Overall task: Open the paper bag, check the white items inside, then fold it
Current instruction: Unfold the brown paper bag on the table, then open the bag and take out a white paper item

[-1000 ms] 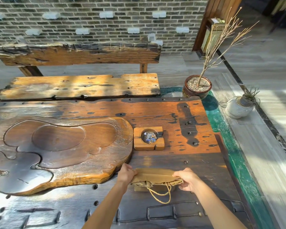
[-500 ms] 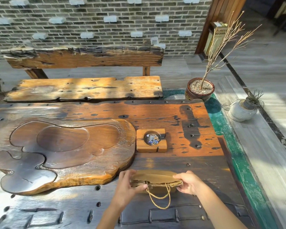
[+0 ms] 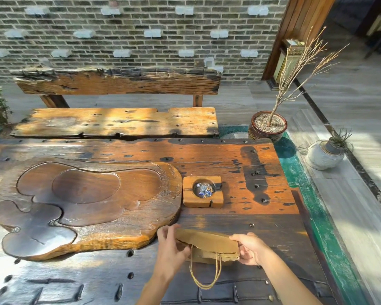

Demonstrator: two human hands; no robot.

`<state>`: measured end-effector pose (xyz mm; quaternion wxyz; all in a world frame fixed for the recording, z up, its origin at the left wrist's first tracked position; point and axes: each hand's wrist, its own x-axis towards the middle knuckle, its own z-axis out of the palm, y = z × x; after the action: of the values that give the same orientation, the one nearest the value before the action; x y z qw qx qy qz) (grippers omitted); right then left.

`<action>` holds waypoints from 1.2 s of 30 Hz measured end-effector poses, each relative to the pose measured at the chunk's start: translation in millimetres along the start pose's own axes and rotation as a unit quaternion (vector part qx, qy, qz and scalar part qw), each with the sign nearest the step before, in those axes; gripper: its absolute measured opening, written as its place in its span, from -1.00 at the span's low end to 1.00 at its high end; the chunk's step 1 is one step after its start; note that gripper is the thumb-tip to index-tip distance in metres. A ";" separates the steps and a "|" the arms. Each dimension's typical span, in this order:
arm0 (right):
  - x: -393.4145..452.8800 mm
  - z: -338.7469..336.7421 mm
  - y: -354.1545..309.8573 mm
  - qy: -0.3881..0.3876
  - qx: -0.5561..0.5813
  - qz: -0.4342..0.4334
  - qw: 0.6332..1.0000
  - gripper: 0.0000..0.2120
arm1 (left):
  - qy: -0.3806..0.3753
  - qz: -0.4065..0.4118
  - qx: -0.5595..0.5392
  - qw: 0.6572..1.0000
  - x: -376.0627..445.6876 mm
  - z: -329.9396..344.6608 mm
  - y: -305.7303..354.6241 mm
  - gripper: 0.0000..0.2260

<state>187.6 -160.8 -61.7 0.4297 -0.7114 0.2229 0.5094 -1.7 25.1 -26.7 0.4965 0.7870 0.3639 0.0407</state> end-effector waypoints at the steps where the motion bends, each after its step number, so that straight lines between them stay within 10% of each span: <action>1: 1.4 0.1 0.0 0.001 -0.006 0.000 1.000 -0.48 | 0.008 -0.002 -0.002 1.000 -0.3 0.5 -0.9 -0.51; 9: -0.6 3.5 0.9 -0.002 -0.004 0.005 1.000 -0.49 | 0.054 -0.050 -0.013 0.997 8.1 4.5 -5.0 -0.45; 21: -23.0 -3.6 5.6 0.004 0.022 -0.054 0.998 -0.64 | 0.095 -0.036 -0.035 0.994 16.9 0.9 -0.2 -0.97; 28: -56.0 -18.2 11.2 0.095 -0.109 -0.187 0.972 -0.72 | 0.067 -0.006 0.062 0.996 23.1 -4.9 14.3 -0.78; 36: -143.7 -11.6 1.3 -0.188 -0.318 -0.219 0.903 -0.77 | 0.036 0.025 0.117 0.992 27.7 -7.0 22.1 -0.70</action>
<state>138.0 -188.6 70.7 0.3148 -0.7320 -0.1975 0.5710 27.3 41.9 -13.5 0.3863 0.8466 0.3642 0.0383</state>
